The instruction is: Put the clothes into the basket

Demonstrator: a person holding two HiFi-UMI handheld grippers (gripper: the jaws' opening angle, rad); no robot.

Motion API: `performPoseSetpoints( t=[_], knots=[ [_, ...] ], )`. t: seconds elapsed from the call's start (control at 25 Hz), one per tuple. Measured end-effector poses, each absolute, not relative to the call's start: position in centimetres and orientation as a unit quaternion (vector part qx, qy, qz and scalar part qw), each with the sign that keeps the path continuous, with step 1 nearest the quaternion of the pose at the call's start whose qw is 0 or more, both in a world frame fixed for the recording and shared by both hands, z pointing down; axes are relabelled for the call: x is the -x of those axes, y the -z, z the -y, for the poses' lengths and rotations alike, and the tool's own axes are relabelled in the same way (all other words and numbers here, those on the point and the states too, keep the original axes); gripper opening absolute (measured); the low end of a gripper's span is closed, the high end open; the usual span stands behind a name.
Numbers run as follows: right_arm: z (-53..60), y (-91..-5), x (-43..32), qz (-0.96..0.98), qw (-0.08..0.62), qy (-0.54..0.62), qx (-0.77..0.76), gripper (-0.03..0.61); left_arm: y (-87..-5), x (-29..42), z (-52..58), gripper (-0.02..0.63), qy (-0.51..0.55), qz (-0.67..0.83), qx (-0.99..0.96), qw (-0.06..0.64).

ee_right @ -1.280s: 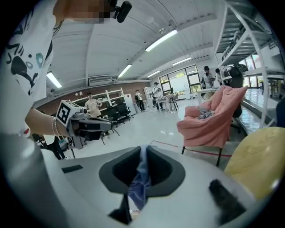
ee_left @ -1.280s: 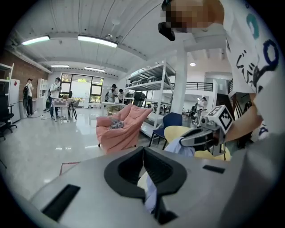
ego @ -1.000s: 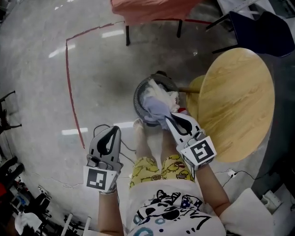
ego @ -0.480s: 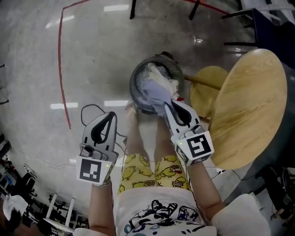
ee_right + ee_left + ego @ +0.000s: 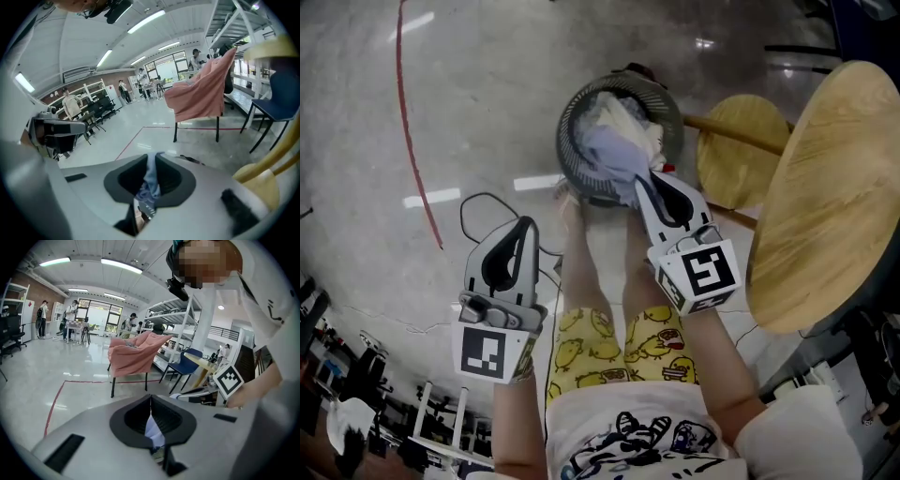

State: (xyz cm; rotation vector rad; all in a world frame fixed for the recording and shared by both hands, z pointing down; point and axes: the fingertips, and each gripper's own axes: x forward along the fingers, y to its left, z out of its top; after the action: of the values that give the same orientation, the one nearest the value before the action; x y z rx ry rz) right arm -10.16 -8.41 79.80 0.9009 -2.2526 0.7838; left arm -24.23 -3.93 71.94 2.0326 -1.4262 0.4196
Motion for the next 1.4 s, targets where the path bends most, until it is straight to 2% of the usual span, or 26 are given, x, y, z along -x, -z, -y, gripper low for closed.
performPoseSetpoints(
  t=[0.16,0.32,0.6,0.96,1.16,1.4],
  knots=[
    [8.0,-81.3,10.0,0.828,0.288,-0.334,-0.345,0.057,-72.9,23.6,3.6,0.017,-0.168,0.532,-0.768,0.315],
    [8.1,-81.6,9.7,0.819,0.261,-0.355,-0.367,0.132,-74.1,23.0,3.1,0.015,-0.17,0.524,-0.767,0.328],
    [7.7,-79.8,10.5,0.832,0.25,-0.348,-0.351,0.138,-73.5,24.2,1.9,0.015,-0.176,0.529,-0.761,0.331],
    [8.0,-73.1,12.9,0.88,0.217,-0.292,-0.304,0.117,-68.5,26.1,2.6,0.015,-0.166,0.538,-0.772,0.293],
    [8.0,-68.0,15.0,0.898,0.209,-0.265,-0.282,0.067,-64.2,27.0,1.8,0.017,-0.172,0.538,-0.779,0.272],
    [10.3,-62.4,16.2,0.914,0.185,-0.228,-0.281,0.049,-59.7,27.6,1.9,0.015,-0.162,0.544,-0.787,0.242]
  ],
)
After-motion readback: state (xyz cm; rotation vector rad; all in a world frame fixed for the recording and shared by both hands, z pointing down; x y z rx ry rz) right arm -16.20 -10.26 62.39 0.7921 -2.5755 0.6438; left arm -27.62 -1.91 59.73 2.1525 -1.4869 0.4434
